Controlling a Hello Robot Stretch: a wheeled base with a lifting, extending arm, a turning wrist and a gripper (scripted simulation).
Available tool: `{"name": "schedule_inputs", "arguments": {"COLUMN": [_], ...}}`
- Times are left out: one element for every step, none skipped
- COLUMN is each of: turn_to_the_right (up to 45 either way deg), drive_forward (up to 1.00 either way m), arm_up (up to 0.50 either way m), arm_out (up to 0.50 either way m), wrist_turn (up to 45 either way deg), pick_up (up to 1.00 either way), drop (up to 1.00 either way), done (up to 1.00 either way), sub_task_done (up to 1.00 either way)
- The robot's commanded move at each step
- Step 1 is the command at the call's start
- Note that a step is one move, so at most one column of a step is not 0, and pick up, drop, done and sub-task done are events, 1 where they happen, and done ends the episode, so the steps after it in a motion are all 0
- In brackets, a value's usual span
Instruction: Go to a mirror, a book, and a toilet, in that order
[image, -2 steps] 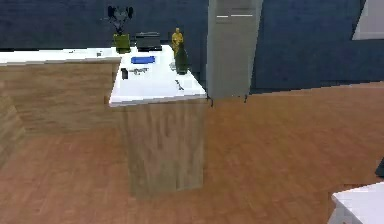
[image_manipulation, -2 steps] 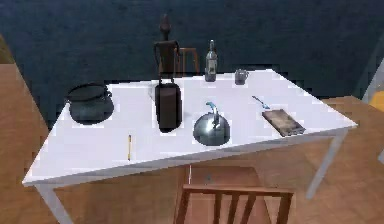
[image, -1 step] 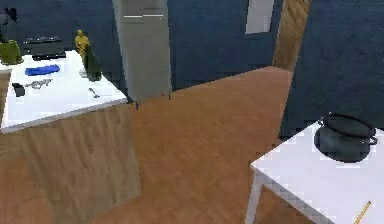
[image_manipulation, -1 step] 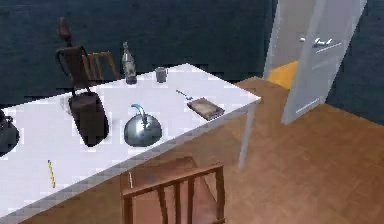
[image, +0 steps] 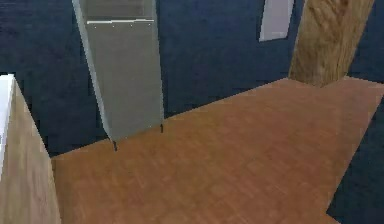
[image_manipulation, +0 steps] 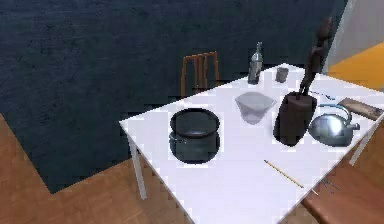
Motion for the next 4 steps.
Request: {"name": "schedule_inputs", "arguments": {"turn_to_the_right": [24.0,0.0,0.0,0.0], "drive_forward": [0.00,1.00,1.00,1.00], "arm_up": [0.00,0.00,0.00,0.00], "arm_out": [0.00,0.00,0.00,0.00], "wrist_turn": [0.0,0.0,0.0,0.0], "pick_up": [0.00,0.00,0.00,0.00], "drop": [0.00,0.00,0.00,0.00], "done": [0.00,0.00,0.00,0.00], "sub_task_done": [0.00,0.00,0.00,0.00]}}
